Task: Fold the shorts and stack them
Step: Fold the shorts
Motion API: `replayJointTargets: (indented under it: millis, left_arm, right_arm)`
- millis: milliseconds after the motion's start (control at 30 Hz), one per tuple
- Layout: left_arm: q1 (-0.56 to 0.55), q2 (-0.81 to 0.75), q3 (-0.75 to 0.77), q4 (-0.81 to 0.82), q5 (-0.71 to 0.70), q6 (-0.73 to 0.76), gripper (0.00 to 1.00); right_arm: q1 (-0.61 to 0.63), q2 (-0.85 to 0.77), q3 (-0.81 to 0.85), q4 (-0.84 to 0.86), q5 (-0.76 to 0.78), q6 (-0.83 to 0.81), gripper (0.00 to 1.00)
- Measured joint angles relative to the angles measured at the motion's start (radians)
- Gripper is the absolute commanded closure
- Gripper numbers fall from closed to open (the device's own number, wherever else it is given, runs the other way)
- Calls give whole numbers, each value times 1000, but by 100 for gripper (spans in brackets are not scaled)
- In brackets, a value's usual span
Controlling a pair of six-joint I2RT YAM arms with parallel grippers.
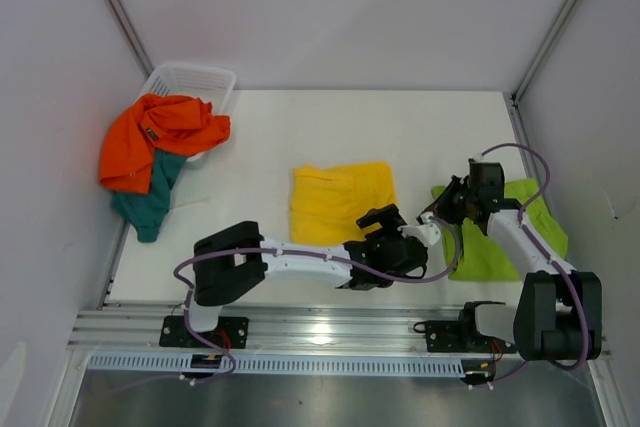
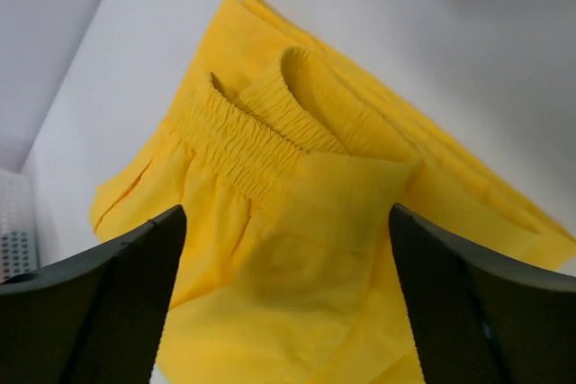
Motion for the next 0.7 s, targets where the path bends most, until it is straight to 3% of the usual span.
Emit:
replayJointTargets:
  millis: [200, 333, 567, 700]
  left_arm:
    - [-2, -53, -13, -22, 208, -57, 1]
    - [30, -225, -119, -1, 359, -138, 1]
    - [298, -635, -301, 56, 564, -342, 1]
    - [422, -774, -389, 71, 655, -430, 1]
  right_arm:
    - [-35, -24, -13, 0, -23, -5, 96]
    - [-53, -24, -25, 22, -62, -5, 91]
    - [-3, -20, -48, 125, -216, 9, 80]
    - [89, 20, -31, 230, -294, 44, 75]
